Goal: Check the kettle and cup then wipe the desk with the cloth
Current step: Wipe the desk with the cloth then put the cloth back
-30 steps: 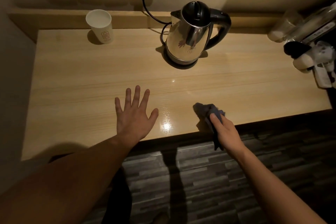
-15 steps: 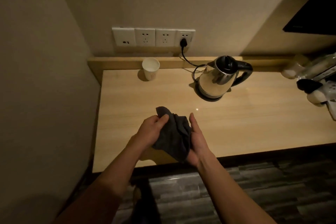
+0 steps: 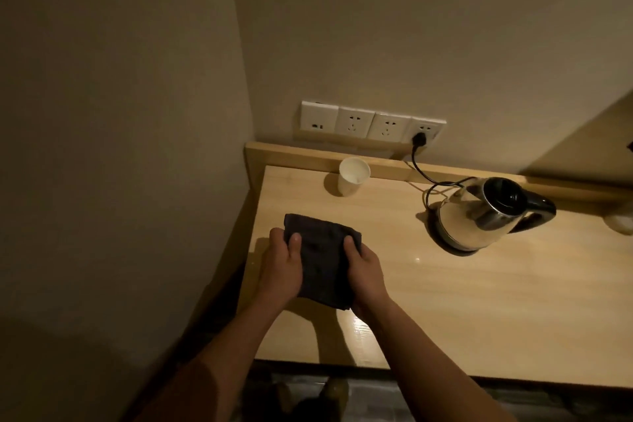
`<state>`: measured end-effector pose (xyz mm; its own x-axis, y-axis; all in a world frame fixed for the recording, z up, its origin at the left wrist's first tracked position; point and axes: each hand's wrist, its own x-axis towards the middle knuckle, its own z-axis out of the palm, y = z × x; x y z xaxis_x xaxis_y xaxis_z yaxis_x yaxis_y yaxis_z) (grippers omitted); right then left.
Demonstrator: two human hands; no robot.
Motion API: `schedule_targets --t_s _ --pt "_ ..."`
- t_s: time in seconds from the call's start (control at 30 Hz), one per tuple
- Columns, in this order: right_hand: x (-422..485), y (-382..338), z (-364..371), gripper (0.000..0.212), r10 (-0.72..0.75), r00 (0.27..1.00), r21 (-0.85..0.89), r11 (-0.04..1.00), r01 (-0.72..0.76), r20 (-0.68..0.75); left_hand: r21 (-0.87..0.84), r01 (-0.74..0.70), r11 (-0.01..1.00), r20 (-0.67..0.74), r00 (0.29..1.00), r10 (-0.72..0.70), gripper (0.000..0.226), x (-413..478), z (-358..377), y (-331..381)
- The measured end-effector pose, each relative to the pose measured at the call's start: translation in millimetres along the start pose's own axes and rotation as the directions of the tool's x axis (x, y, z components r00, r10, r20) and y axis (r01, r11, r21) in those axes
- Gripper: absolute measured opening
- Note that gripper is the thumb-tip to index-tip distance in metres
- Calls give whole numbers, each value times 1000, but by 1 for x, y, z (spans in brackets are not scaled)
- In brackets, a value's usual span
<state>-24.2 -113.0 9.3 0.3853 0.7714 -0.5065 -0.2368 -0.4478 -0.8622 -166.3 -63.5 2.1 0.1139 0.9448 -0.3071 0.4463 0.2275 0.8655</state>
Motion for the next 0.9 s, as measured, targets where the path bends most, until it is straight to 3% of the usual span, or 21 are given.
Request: schedule_targets --t_s 0.13,0.37,0.6,0.67,0.77,0.9 --pt "32 -1 14 29 -107 994 -168 980 108 16 17 30 999 -36 999 -29 20 27 -8 -8" --pt "112 -15 38 34 -298 954 -465 839 282 41 -36 46 998 -89 995 -49 13 103 -8 -12" --pt "198 -13 66 32 -316 949 -564 781 268 14 -14 71 997 -185 980 -72 29 185 9 -20" --pt "216 -8 73 30 -307 952 -592 770 240 -14 52 68 996 -197 979 -57 29 203 13 -24" --pt "235 -1 79 26 -304 951 -624 753 208 -49 310 86 947 -264 964 -1 31 222 16 -30" --pt "245 3 85 15 -339 939 -636 737 228 -57 497 106 861 -229 973 12 40 233 18 -30"
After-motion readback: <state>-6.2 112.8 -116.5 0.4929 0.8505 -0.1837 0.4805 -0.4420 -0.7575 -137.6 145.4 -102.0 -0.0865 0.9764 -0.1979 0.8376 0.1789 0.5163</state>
